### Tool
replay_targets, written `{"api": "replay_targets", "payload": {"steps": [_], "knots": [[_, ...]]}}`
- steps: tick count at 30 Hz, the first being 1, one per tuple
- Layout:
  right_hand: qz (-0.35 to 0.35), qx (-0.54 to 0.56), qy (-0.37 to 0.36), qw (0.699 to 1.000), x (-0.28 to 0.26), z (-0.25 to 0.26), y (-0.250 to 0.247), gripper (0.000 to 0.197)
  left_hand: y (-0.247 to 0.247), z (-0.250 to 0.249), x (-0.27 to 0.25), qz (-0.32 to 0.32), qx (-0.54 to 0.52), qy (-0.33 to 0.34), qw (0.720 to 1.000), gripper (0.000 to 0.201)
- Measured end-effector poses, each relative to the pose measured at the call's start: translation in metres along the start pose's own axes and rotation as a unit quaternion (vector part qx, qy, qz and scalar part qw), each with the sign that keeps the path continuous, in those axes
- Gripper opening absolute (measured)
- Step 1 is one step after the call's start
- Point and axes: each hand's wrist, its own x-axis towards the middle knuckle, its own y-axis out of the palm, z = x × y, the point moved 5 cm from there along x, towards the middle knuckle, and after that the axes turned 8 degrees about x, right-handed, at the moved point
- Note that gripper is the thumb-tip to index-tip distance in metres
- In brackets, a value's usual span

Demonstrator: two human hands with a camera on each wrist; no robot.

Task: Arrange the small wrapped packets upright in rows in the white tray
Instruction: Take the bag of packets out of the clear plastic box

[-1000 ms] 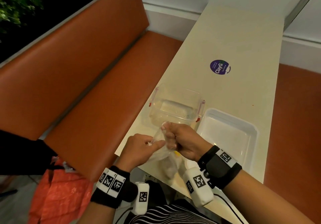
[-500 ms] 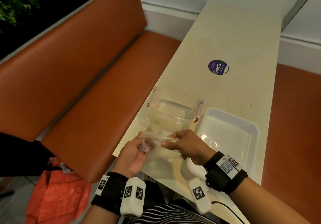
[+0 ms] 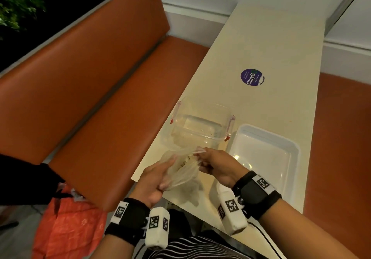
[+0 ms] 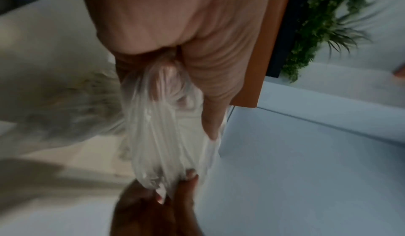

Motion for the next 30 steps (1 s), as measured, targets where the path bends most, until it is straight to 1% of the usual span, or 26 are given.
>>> {"api": "replay_targets", "payload": {"steps": [2, 3, 5, 7, 8, 9, 10, 11, 12, 14, 16, 17, 18, 20, 21, 22, 23, 24, 26, 27, 28, 29, 30], "knots": [[0.000, 0.067, 0.019, 0.998, 0.002, -0.005, -0.001, 0.014, -0.006, 0.006, 0.000, -0.023, 0.105, -0.009, 0.994, 0.056], [0.001, 0.098, 0.027, 0.995, 0.003, -0.007, -0.001, 0.016, -0.008, 0.007, -0.001, -0.036, 0.163, -0.009, 0.986, 0.058], [0.014, 0.137, 0.039, 0.990, 0.004, -0.010, 0.002, 0.018, -0.012, 0.008, 0.000, -0.082, 0.249, 0.001, 0.965, 0.048], [0.041, 0.174, 0.046, 0.983, 0.004, -0.011, 0.008, 0.023, -0.010, 0.006, 0.003, -0.093, 0.259, 0.018, 0.961, 0.032], [0.056, 0.200, 0.046, 0.977, 0.005, -0.011, 0.009, 0.025, -0.006, 0.004, 0.001, -0.077, 0.231, 0.022, 0.970, 0.024], [0.066, 0.222, 0.046, 0.972, 0.007, -0.011, 0.009, 0.026, -0.002, 0.001, 0.000, -0.055, 0.167, 0.014, 0.984, 0.020], [0.074, 0.224, 0.045, 0.971, 0.008, -0.011, 0.008, 0.027, 0.000, 0.002, 0.002, -0.029, 0.073, -0.007, 0.997, 0.021], [0.077, 0.204, 0.047, 0.975, 0.010, -0.011, 0.006, 0.027, 0.001, 0.002, 0.003, -0.011, -0.030, -0.030, 0.999, 0.020], [0.080, 0.165, 0.047, 0.982, 0.011, -0.010, 0.002, 0.028, -0.002, 0.003, 0.005, -0.005, -0.113, -0.049, 0.992, 0.022], [0.077, 0.085, 0.044, 0.992, 0.013, -0.011, -0.008, 0.035, -0.006, 0.004, 0.011, -0.013, -0.217, -0.055, 0.975, 0.023], [0.053, 0.041, 0.052, 0.996, 0.018, -0.014, -0.021, 0.040, -0.007, 0.008, 0.017, -0.033, -0.274, -0.071, 0.958, 0.007], [0.031, 0.043, 0.062, 0.997, 0.025, -0.019, -0.030, 0.041, -0.010, 0.011, 0.020, -0.053, -0.274, -0.081, 0.957, 0.004], [0.018, 0.062, 0.077, 0.995, 0.032, -0.024, -0.037, 0.039, -0.014, 0.016, 0.025, -0.065, -0.255, -0.094, 0.960, 0.009], [0.015, 0.130, 0.086, 0.988, 0.043, -0.032, -0.046, 0.033, -0.015, 0.022, 0.032, -0.058, -0.222, -0.120, 0.966, 0.015], [0.023, 0.175, 0.084, 0.981, 0.047, -0.035, -0.048, 0.038, -0.017, 0.027, 0.039, -0.050, -0.201, -0.124, 0.971, 0.020], [0.028, 0.216, 0.084, 0.972, 0.046, -0.035, -0.047, 0.046, -0.019, 0.029, 0.043, -0.047, -0.178, -0.122, 0.975, 0.020], [0.039, 0.251, 0.083, 0.964, 0.043, -0.033, -0.044, 0.046, -0.019, 0.030, 0.044, -0.045, -0.168, -0.117, 0.978, 0.019], [0.044, 0.270, 0.076, 0.959, 0.041, -0.030, -0.041, 0.041, -0.018, 0.028, 0.042, -0.048, -0.155, -0.115, 0.980, 0.021], [0.041, 0.294, 0.056, 0.953, 0.035, -0.027, -0.039, 0.042, -0.014, 0.017, 0.033, -0.051, -0.148, -0.117, 0.981, 0.025], [0.040, 0.288, 0.047, 0.956, 0.030, -0.025, -0.037, 0.041, -0.014, 0.011, 0.028, -0.046, -0.140, -0.113, 0.983, 0.027], [0.031, 0.245, 0.029, 0.969, 0.023, -0.022, -0.036, 0.040, -0.016, 0.006, 0.024, -0.043, -0.115, -0.102, 0.987, 0.033], [0.023, 0.159, 0.012, 0.987, 0.018, -0.019, -0.035, 0.046, -0.020, 0.002, 0.022, -0.044, -0.057, -0.075, 0.995, 0.049], [0.010, 0.043, -0.006, 0.999, 0.014, -0.019, -0.035, 0.059, -0.025, -0.002, 0.021, -0.054, 0.037, -0.035, 0.997, 0.075]]}}
